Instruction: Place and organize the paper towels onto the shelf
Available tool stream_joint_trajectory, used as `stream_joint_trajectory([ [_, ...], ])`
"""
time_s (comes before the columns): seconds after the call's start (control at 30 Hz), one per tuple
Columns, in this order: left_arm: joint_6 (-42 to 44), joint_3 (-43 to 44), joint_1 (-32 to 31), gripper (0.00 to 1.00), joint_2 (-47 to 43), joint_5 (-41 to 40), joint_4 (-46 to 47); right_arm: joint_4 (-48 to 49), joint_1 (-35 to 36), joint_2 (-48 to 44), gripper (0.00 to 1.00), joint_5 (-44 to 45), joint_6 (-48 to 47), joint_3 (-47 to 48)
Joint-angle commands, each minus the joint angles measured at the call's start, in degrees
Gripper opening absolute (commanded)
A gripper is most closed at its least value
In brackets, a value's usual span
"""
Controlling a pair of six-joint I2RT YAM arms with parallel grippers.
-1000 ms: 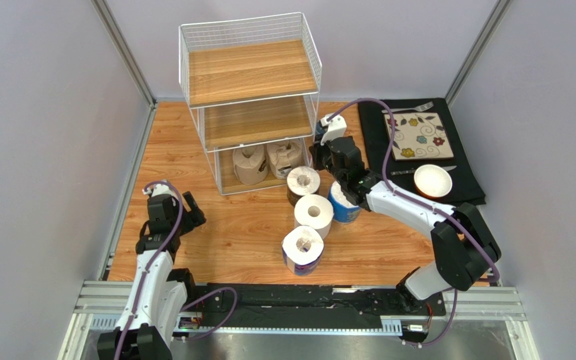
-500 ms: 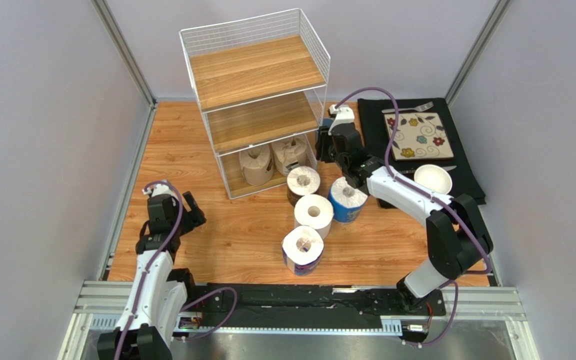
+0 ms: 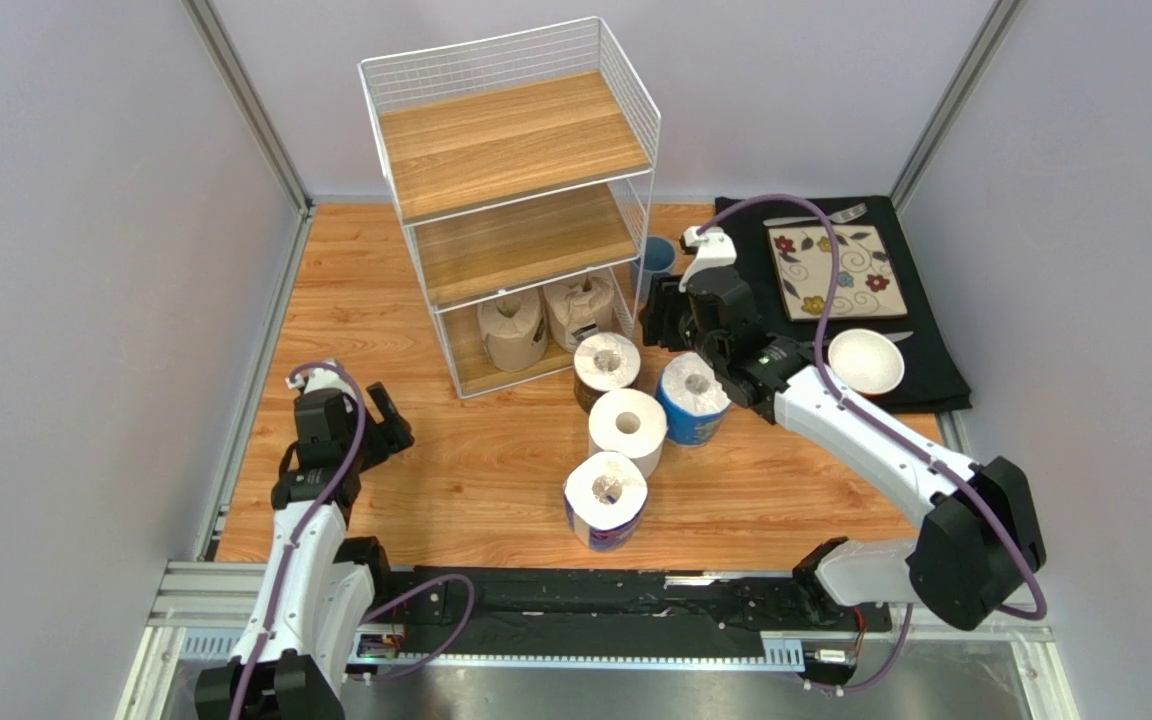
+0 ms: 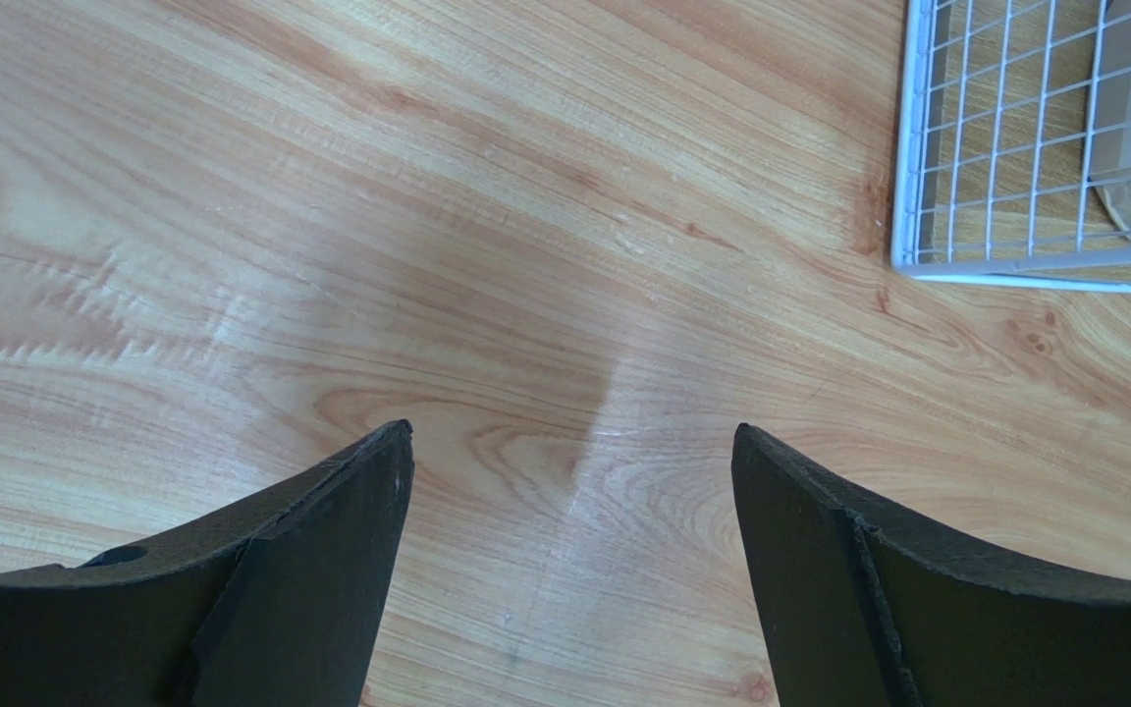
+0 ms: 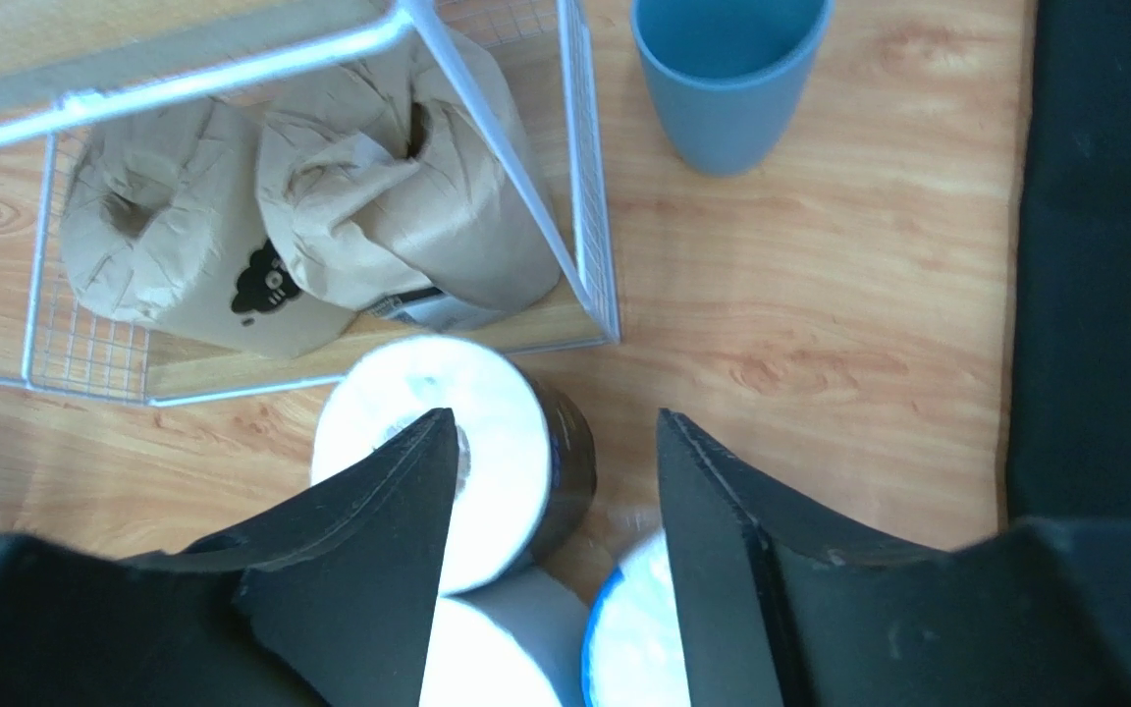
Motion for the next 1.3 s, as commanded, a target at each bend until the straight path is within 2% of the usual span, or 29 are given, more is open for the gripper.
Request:
stream_joint_trajectory([
  [0.0,-0.62,0.39,0.43,0.88,-0.07,2.61,0.08,-9.54,0.17,-3.93,0.59,5.8,6.51,-0.48],
  [0.13,-1.06,0.92,0.34,0.88,0.29,4.37,-0.1,-19.54,0.0,-4.64,0.67,10.9,14.41,0.23],
  [0.23,-0.27,0.75,0.43,0.88,0.55,3.76,0.08,-26.57,-1.41,-4.29,0.67,13.99,18.99,0.58],
  [0.53,1.22,0.39,0.43,0.88,0.55,3.49,-0.88,-32.84,-2.03,-8.41,0.71,15.39,23.22,-3.2],
  [1.27,1.22,-0.05,0.34,0.88,-0.07,4.64,-1.33,-26.25,-4.05,-4.11,0.7,9.15,23.84,-7.16],
])
